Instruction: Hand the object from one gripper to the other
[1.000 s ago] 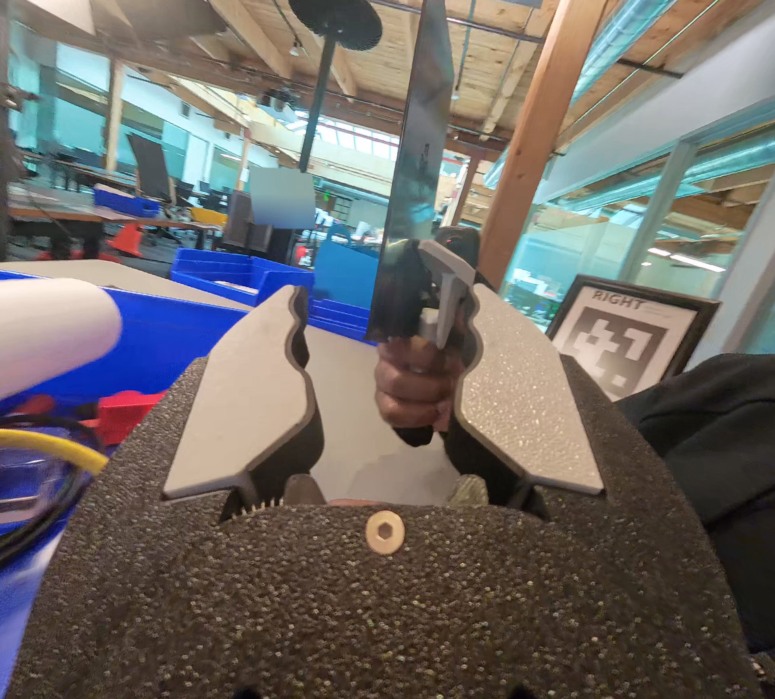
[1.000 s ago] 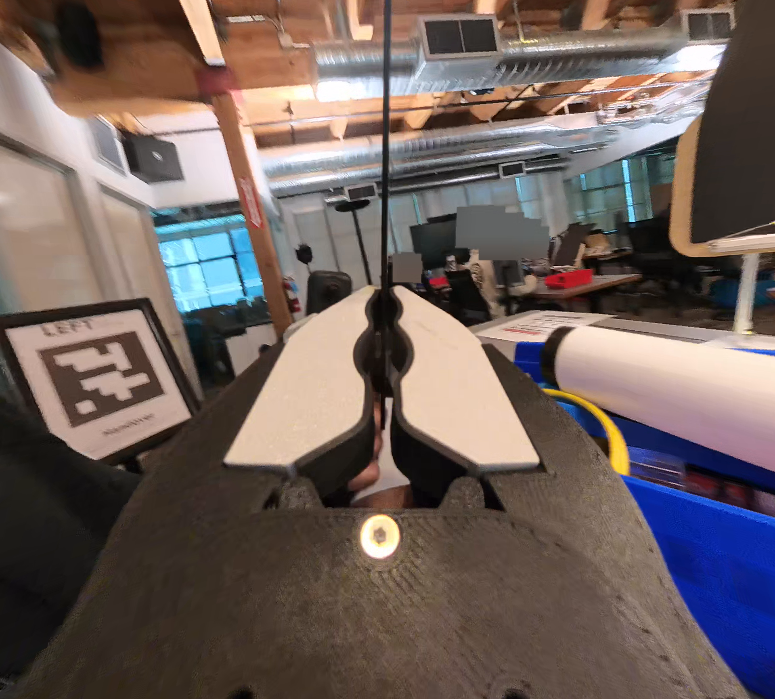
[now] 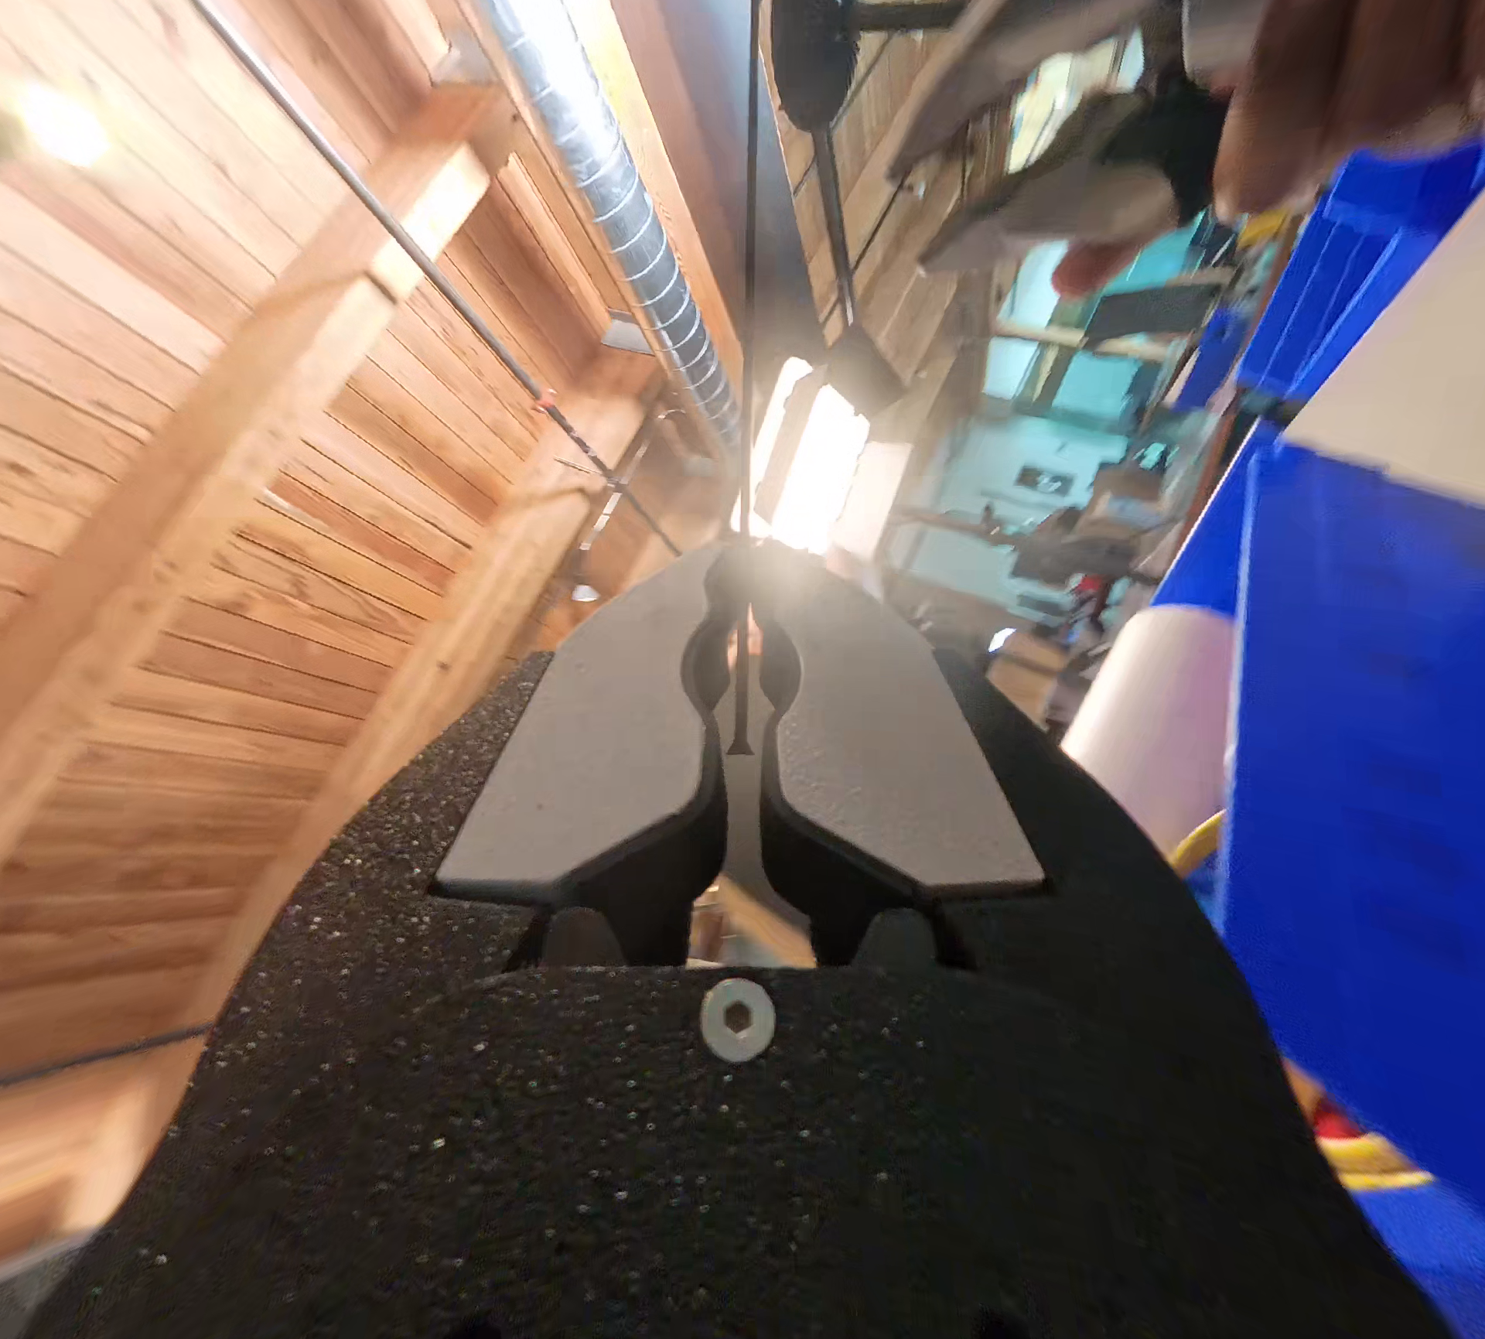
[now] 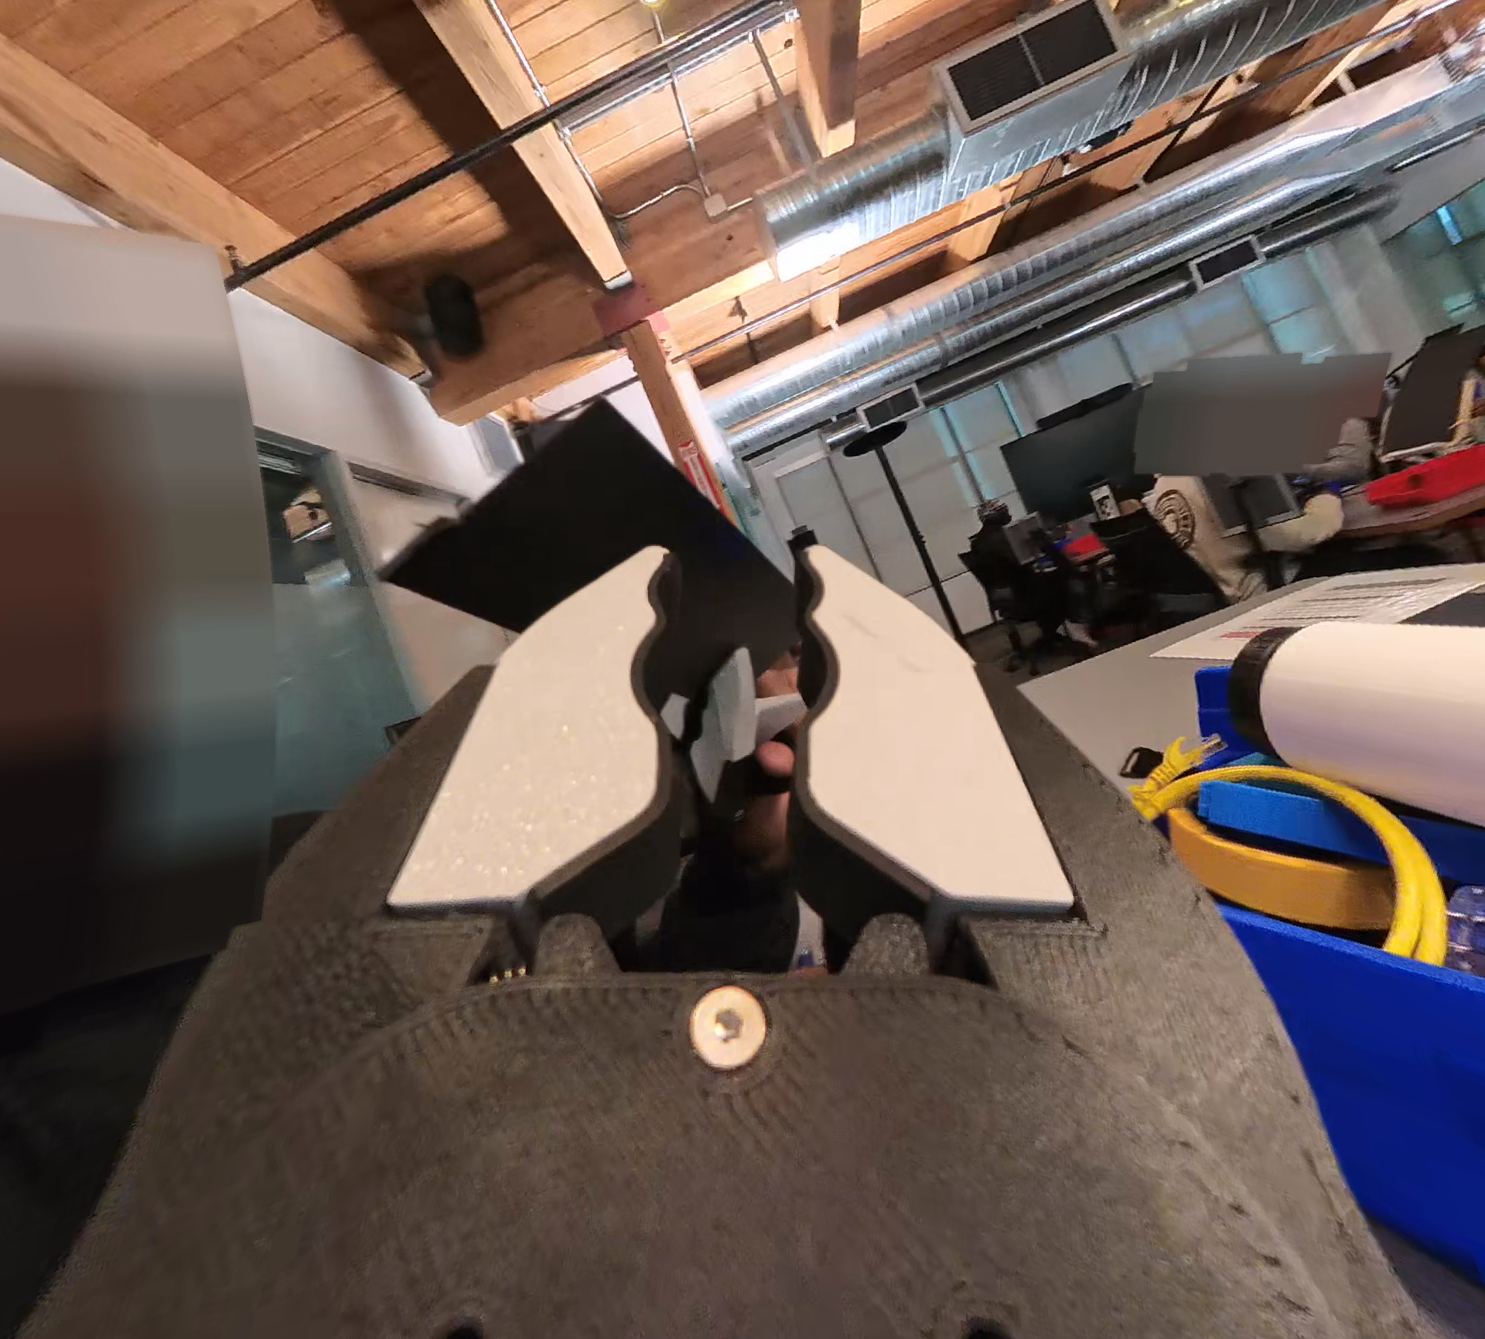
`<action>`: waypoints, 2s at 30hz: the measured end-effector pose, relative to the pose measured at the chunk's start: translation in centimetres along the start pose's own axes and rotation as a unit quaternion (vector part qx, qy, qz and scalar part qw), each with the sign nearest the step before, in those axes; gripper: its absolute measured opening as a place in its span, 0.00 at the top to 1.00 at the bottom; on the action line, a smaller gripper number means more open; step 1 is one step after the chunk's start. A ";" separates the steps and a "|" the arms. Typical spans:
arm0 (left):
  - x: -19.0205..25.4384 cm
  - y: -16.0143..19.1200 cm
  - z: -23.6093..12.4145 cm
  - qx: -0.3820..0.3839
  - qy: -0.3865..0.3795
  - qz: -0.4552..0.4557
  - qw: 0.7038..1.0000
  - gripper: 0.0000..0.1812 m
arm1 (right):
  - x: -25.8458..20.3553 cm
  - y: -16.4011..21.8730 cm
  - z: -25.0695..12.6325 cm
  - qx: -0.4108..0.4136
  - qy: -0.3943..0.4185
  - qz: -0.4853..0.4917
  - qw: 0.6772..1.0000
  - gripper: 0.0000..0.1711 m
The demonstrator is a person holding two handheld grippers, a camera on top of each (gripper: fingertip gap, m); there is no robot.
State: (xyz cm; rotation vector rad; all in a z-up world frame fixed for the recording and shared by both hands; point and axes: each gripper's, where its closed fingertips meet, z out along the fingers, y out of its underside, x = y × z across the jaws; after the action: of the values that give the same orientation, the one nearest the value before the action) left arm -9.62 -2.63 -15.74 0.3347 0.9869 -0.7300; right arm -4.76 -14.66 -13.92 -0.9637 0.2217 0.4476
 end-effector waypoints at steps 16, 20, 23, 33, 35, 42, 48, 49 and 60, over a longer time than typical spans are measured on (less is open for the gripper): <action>2.4 1.7 -0.7 -0.002 0.010 0.138 0.990 0.99 | -0.3 0.5 -0.7 -0.094 0.034 0.016 0.995 0.72; 2.7 1.9 -0.7 -0.003 0.015 0.142 0.990 0.99 | 0.4 0.9 -0.9 -0.111 0.052 0.016 0.992 0.71; 3.1 1.6 -0.6 0.001 0.021 0.151 0.988 0.99 | 0.7 2.2 -0.7 -0.141 0.062 0.012 0.988 0.71; 2.5 2.4 -0.7 -0.010 0.009 0.127 0.992 0.95 | 1.3 5.2 -1.0 -0.226 0.081 -0.024 0.971 0.96; 2.5 2.6 -0.7 -0.009 0.015 0.091 0.996 0.88 | 1.4 5.0 -1.0 -0.221 0.081 -0.042 0.971 0.98; 4.9 4.1 -1.8 -0.014 0.188 -0.192 0.963 0.72 | 1.1 2.6 -1.4 -0.193 0.108 -0.238 0.946 0.99; 1.7 5.4 -1.5 -0.018 0.192 -0.551 0.812 0.64 | -1.3 2.3 -2.1 -0.196 0.055 -0.404 0.892 1.00; 1.8 5.3 -1.4 -0.017 0.203 -0.596 0.776 0.63 | -1.9 2.5 -2.0 -0.191 0.039 -0.413 0.889 0.99; 6.3 -0.2 -0.8 0.036 0.295 -0.538 0.789 0.91 | -1.8 6.2 -0.9 -0.227 -0.001 -0.433 0.873 0.97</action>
State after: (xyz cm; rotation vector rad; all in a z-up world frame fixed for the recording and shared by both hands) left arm -8.12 -4.83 -21.50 0.0118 1.7772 -1.7765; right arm -9.23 -12.85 -18.38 -1.4067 -0.3413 -0.3522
